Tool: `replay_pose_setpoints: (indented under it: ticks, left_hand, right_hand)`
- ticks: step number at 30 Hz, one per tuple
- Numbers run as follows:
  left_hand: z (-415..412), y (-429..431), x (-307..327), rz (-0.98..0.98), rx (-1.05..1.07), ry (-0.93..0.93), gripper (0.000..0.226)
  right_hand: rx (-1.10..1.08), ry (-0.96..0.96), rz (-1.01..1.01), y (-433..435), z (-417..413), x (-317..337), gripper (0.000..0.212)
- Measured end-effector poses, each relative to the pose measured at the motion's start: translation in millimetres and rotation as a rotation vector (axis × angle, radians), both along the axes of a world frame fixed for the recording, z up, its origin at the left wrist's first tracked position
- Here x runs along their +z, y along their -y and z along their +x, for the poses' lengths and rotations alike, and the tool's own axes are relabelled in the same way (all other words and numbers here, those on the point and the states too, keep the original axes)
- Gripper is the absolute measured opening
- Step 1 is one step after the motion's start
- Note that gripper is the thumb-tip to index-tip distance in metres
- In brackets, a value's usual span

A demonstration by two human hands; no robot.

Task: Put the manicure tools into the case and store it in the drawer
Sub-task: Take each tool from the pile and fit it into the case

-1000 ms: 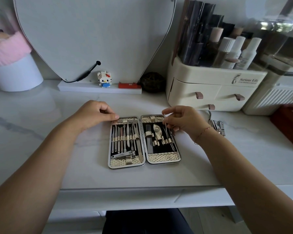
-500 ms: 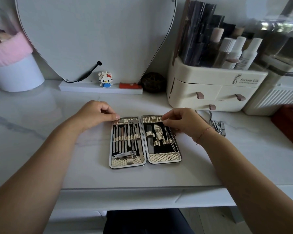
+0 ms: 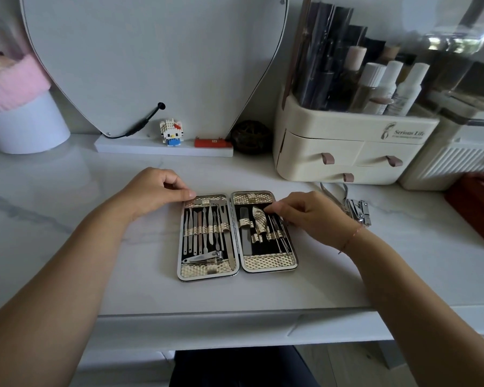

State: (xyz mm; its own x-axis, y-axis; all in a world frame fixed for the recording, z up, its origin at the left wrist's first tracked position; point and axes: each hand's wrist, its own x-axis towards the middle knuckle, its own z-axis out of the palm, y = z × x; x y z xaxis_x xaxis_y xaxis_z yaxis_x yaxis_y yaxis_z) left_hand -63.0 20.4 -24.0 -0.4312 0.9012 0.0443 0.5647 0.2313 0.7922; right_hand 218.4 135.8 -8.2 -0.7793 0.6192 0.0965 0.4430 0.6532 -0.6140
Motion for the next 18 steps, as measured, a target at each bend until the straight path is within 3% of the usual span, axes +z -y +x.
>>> replay_pose_setpoints:
  ticks: [5, 10, 13, 18]
  left_hand:
    - [0.5, -0.6, -0.5, 0.007, 0.003, -0.003, 0.013]
    - [1.8, -0.1, -0.2, 0.021, 0.0, -0.014, 0.013]
    - [3.0, 0.1, 0.5, 0.019, 0.005, -0.016, 0.012]
    - [5.4, 0.7, 1.9, 0.024, 0.002, -0.019, 0.012]
  right_hand:
    - [-0.052, -0.112, 0.014, 2.6, 10.9, -3.9, 0.024]
    - [-0.428, -0.347, 0.081, -20.5, 51.8, 3.4, 0.01]
    - [-0.622, -0.291, 0.114, -38.0, 84.6, -0.5, 0.015]
    - [-0.666, -0.227, -0.015, -46.3, 99.1, -9.9, 0.026]
